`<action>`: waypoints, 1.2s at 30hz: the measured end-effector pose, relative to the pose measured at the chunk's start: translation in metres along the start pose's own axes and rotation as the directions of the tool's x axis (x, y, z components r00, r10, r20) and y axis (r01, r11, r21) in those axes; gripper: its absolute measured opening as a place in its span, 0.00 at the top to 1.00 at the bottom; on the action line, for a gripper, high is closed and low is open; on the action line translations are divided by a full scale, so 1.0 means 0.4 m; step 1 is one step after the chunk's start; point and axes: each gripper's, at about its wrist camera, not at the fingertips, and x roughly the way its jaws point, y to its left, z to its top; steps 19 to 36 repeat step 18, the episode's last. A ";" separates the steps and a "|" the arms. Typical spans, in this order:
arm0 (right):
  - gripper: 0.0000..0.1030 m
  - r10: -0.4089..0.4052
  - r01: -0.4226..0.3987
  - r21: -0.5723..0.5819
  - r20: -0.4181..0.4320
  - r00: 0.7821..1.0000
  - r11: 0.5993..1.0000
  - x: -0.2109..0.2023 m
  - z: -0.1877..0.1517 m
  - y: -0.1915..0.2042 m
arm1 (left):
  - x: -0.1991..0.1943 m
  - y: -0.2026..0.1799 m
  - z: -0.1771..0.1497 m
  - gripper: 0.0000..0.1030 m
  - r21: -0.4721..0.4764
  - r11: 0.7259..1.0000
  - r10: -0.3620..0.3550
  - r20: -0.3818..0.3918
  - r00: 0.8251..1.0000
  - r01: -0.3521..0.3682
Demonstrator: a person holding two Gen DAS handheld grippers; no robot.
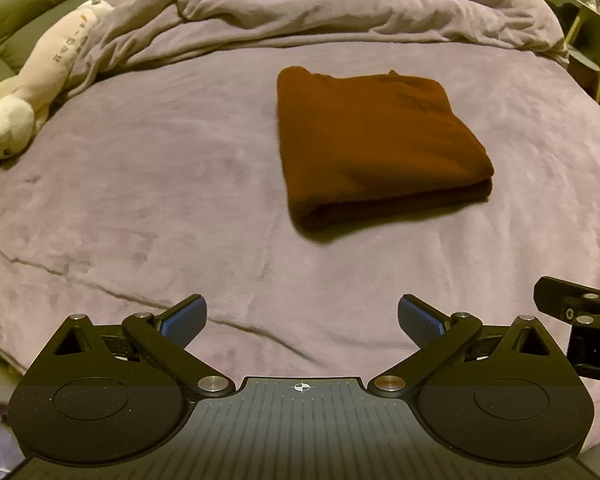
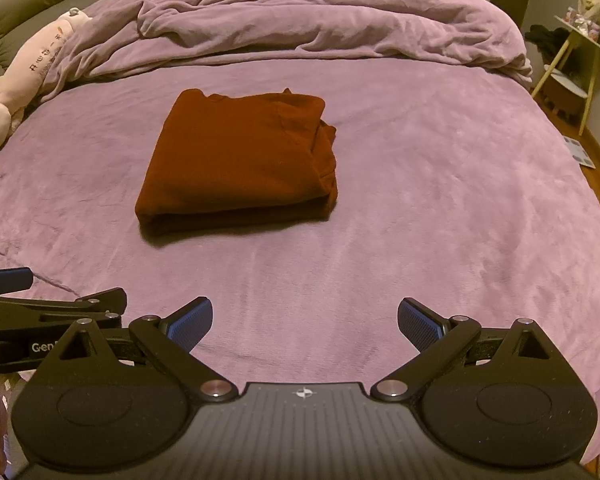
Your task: Fold small clothes
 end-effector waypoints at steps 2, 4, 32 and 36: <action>0.04 -0.001 0.001 -0.002 0.001 1.000 1.000 0.001 0.000 0.000 | -0.003 -0.003 -0.001 0.00 0.006 1.000 0.004 0.006 1.000 -0.004; 0.04 -0.001 0.001 -0.005 0.001 1.000 1.000 0.000 0.000 0.000 | -0.005 -0.006 -0.002 0.00 0.013 1.000 0.006 0.009 1.000 -0.006; 0.04 -0.005 0.005 -0.003 0.009 1.000 1.000 -0.007 -0.003 0.003 | -0.003 -0.007 -0.003 0.00 0.027 1.000 0.000 0.005 1.000 -0.001; 0.04 -0.005 0.005 -0.003 0.009 1.000 1.000 -0.007 -0.003 0.003 | -0.003 -0.007 -0.003 0.00 0.027 1.000 0.000 0.005 1.000 -0.001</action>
